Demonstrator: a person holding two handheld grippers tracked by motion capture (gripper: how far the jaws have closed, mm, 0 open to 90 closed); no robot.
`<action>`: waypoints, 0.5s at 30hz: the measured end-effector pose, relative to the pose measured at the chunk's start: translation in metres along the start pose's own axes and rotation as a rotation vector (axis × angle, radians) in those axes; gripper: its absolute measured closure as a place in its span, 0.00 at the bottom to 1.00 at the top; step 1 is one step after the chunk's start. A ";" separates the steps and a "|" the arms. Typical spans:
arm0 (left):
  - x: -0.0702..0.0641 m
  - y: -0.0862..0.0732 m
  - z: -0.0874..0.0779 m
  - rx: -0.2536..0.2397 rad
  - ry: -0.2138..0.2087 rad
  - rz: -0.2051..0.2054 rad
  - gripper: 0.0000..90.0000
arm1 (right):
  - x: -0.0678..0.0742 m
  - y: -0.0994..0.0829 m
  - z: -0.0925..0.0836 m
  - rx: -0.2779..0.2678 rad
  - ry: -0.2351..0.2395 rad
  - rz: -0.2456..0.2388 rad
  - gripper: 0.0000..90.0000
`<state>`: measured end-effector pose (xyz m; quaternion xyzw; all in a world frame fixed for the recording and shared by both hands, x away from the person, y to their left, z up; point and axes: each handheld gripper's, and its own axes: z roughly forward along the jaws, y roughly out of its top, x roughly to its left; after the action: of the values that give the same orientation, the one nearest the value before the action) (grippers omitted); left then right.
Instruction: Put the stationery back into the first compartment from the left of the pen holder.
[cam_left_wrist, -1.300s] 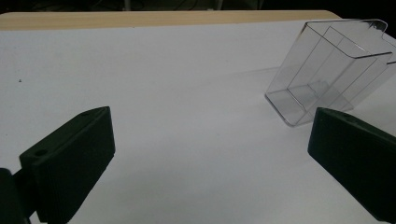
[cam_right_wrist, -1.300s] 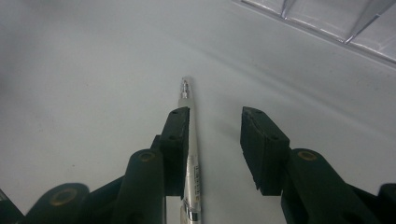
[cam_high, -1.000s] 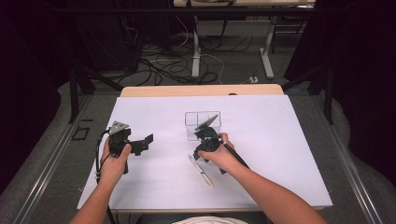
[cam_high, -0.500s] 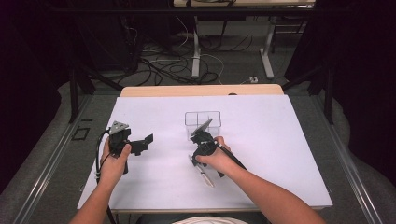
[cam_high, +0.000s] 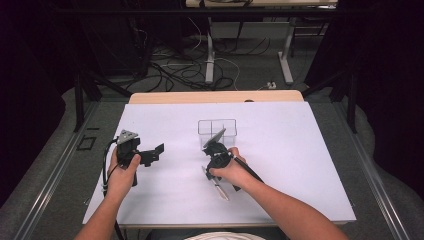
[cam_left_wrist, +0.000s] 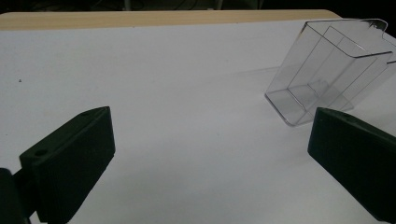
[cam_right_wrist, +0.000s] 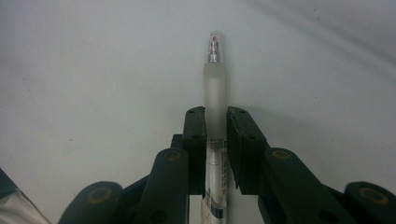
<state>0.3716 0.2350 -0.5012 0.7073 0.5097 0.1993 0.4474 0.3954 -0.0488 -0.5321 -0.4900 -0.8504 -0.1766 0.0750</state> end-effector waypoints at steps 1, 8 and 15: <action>0.000 0.000 0.000 -0.001 0.000 0.000 0.01 | 0.000 0.000 0.000 -0.002 0.005 -0.002 0.87; 0.000 0.000 0.000 0.000 0.000 -0.001 0.01 | 0.001 0.000 0.001 0.004 0.000 0.010 0.88; 0.000 0.000 0.000 0.000 -0.001 -0.002 0.01 | 0.001 0.000 0.001 0.005 -0.002 0.010 0.89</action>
<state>0.3715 0.2348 -0.5013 0.7071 0.5101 0.1985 0.4477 0.3952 -0.0479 -0.5324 -0.4942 -0.8484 -0.1737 0.0762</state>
